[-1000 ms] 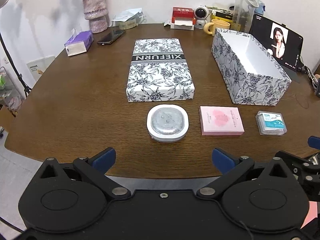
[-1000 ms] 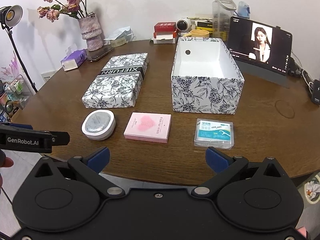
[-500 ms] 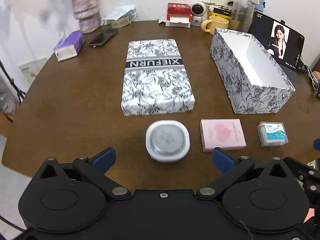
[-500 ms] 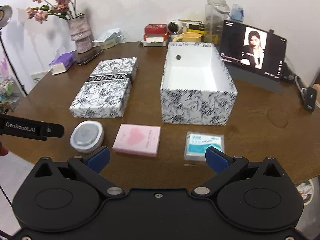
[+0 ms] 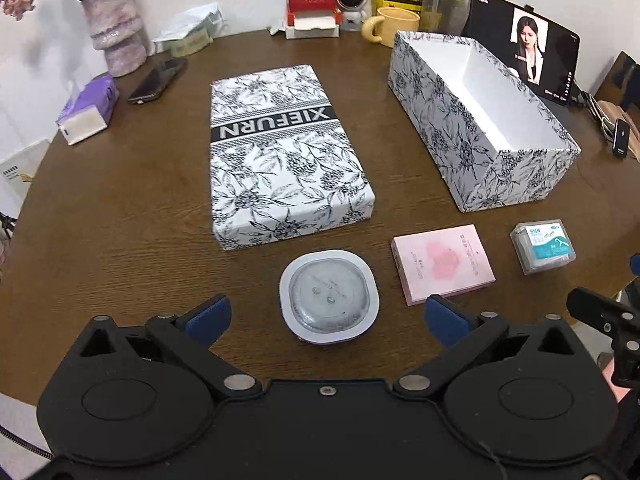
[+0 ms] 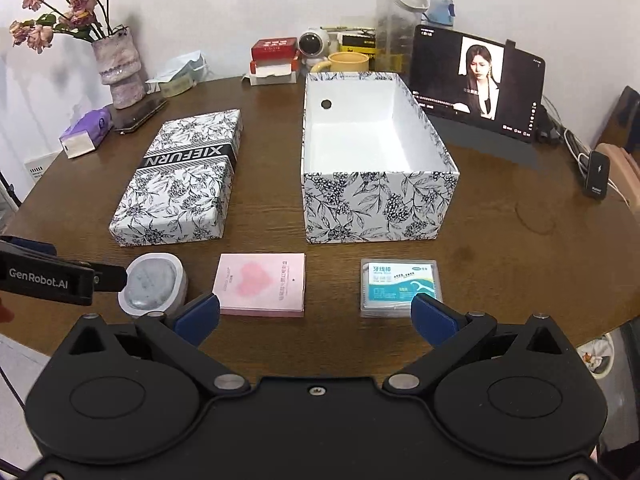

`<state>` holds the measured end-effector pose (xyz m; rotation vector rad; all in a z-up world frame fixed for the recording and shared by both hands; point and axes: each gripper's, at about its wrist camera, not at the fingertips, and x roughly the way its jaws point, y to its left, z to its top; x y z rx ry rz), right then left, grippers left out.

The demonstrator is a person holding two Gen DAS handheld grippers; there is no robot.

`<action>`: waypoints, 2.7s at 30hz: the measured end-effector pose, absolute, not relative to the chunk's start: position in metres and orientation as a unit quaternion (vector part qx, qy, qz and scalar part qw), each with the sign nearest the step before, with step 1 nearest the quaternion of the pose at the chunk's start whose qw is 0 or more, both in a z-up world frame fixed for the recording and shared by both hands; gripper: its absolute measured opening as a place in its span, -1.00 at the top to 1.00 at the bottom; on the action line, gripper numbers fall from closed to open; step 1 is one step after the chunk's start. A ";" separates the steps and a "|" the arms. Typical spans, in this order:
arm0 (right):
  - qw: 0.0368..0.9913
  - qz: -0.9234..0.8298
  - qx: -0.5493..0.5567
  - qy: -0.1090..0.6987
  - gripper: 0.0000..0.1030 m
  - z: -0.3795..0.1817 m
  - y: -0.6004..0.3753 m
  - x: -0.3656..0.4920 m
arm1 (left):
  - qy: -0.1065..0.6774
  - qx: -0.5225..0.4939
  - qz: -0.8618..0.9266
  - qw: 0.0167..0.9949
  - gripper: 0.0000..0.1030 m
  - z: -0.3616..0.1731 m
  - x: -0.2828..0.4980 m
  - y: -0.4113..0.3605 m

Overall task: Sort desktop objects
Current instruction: 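Close the left gripper on the round white compact case, then carry the compact case with the left gripper over the open floral box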

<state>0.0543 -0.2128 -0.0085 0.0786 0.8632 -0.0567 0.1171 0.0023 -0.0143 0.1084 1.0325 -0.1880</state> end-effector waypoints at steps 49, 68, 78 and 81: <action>0.884 0.049 0.010 0.464 -1.00 -0.040 -0.273 0.112 | 0.623 -0.011 0.025 0.782 -0.90 -0.113 0.188 -0.004; 0.899 0.025 0.016 0.438 -1.00 -0.022 -0.269 0.098 | 0.624 -0.001 -0.014 0.781 -0.55 -0.097 0.192 0.001; 0.900 0.032 0.020 0.434 -1.00 -0.015 -0.251 0.092 | 0.605 0.019 -0.061 0.794 -0.55 -0.056 0.176 0.005; 0.901 0.031 0.023 0.431 -1.00 -0.012 -0.244 0.091 | 0.598 0.027 -0.075 0.797 -0.55 -0.044 0.173 0.003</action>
